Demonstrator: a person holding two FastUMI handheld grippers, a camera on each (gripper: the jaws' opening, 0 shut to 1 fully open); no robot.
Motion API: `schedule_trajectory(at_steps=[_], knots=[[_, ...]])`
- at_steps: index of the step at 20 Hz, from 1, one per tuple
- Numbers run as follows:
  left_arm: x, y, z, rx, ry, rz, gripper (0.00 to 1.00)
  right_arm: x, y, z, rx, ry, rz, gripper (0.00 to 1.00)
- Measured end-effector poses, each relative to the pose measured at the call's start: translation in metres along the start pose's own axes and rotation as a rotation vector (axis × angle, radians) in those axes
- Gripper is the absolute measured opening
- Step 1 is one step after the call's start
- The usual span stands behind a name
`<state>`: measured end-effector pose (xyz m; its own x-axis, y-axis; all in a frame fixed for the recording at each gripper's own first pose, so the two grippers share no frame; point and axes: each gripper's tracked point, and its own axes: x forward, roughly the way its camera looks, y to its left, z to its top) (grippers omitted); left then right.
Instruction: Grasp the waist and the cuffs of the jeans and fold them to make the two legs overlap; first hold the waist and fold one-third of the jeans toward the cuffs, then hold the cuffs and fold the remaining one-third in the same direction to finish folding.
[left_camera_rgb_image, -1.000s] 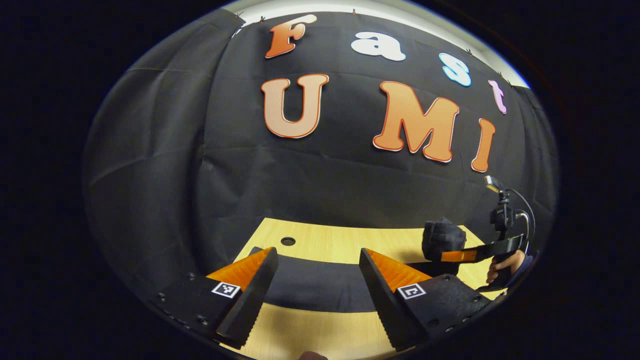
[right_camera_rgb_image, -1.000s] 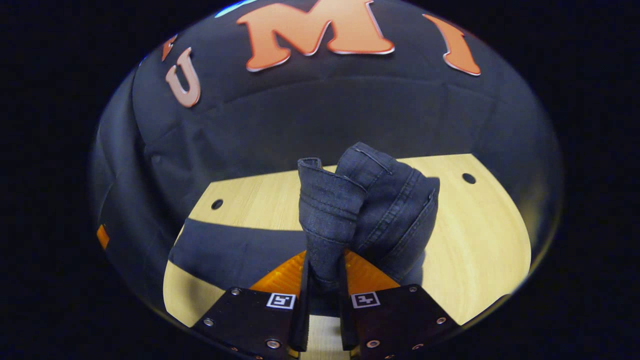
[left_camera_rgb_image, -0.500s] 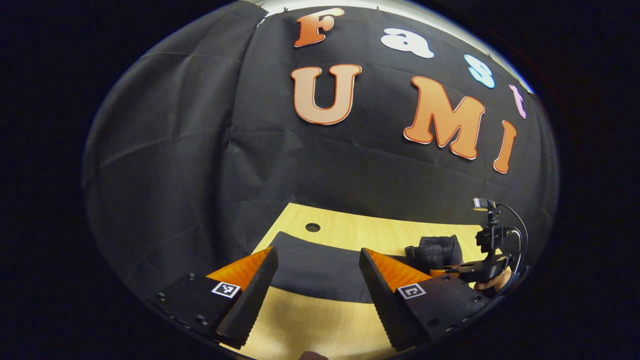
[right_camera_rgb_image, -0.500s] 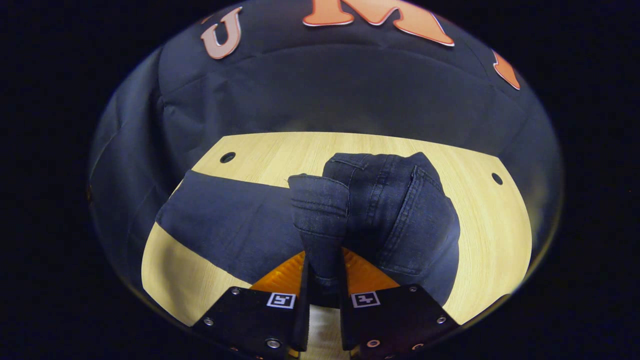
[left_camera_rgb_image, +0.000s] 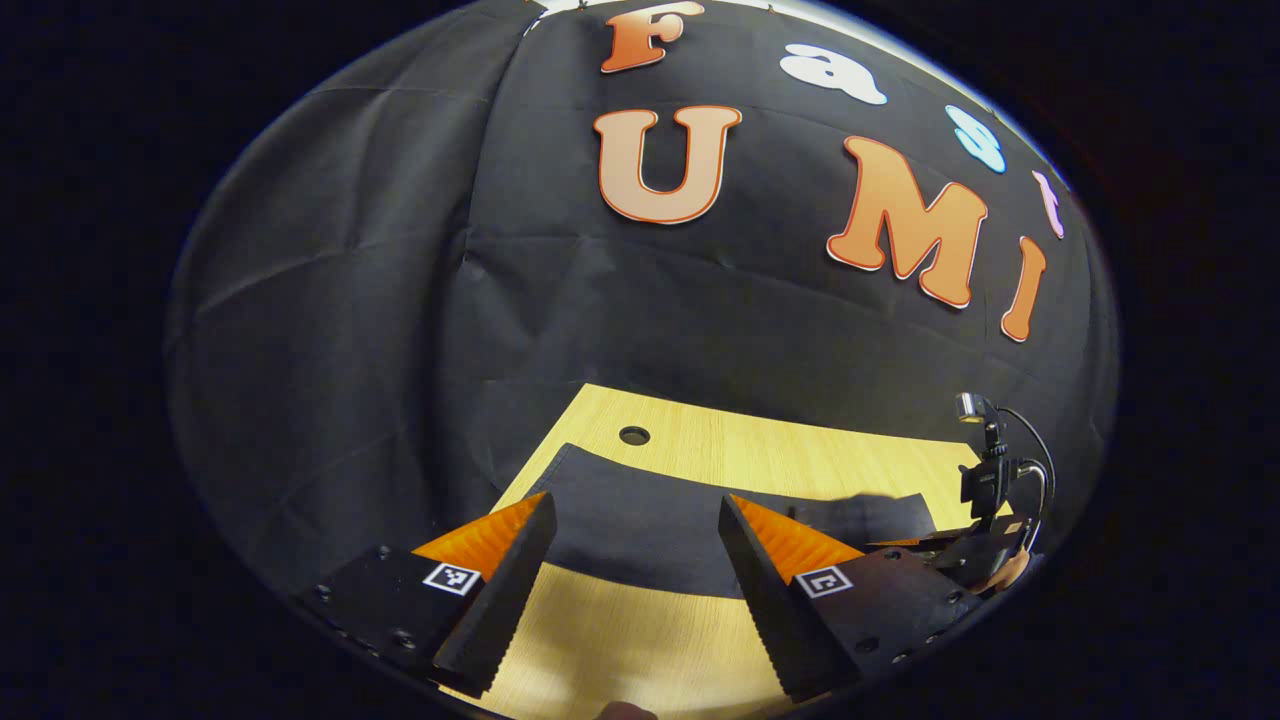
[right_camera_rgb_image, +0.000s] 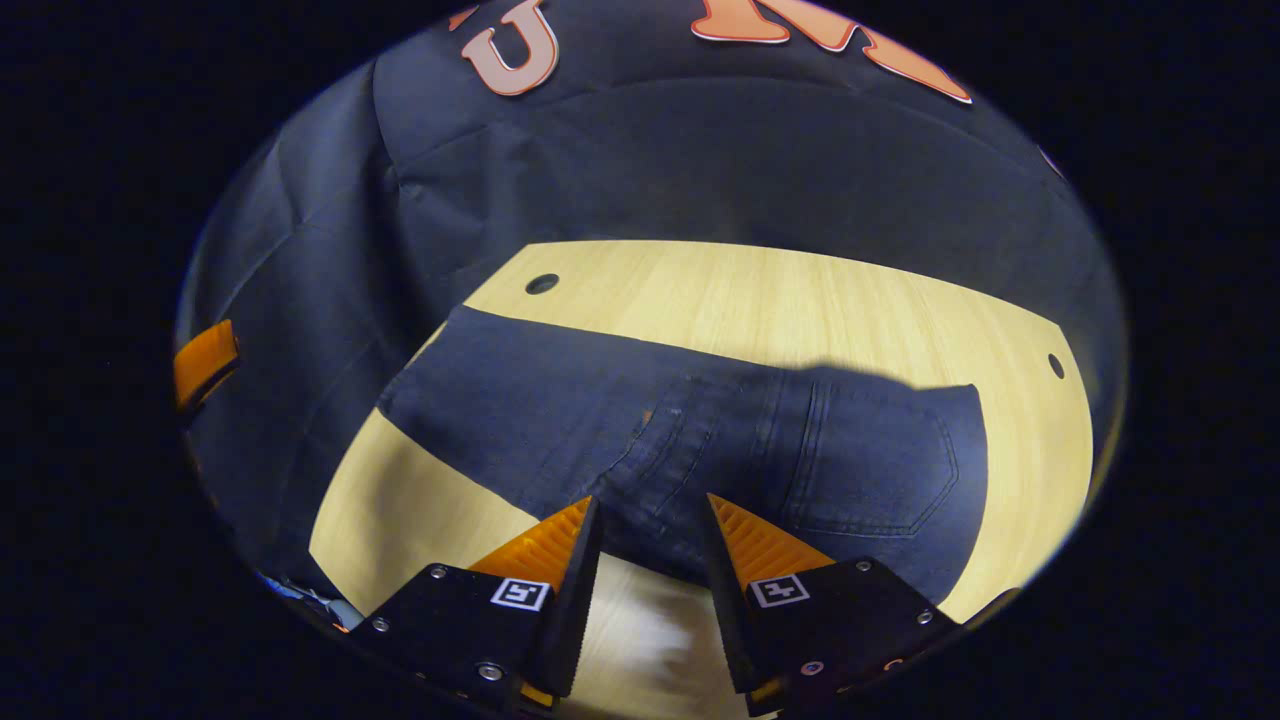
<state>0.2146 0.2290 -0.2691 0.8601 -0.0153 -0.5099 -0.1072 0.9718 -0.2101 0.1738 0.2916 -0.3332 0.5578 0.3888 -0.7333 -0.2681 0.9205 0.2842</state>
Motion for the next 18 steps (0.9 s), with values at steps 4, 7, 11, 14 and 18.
schedule_trajectory(at_steps=[4, 7, 11, 14, 18], knots=[[0.018, 0.016, -0.012, -0.027, 0.057, 0.019, 0.98, -0.016, -0.002, 0.012, 0.013, -0.043, 0.01, 0.71], [0.038, 0.027, -0.025, -0.084, 0.156, 0.037, 0.98, -0.04, -0.01, 0.03, 0.024, -0.111, -0.008, 0.83], [0.076, 0.048, -0.052, -0.19, 0.305, 0.078, 0.98, -0.079, -0.038, 0.052, 0.05, -0.206, -0.085, 0.94], [0.092, 0.063, -0.072, -0.334, 0.436, 0.046, 1.0, -0.105, -0.062, 0.065, 0.07, -0.265, -0.158, 0.97], [0.114, 0.094, -0.087, -0.419, 0.55, 0.107, 0.98, -0.141, -0.089, 0.068, 0.104, -0.322, -0.245, 0.96]])
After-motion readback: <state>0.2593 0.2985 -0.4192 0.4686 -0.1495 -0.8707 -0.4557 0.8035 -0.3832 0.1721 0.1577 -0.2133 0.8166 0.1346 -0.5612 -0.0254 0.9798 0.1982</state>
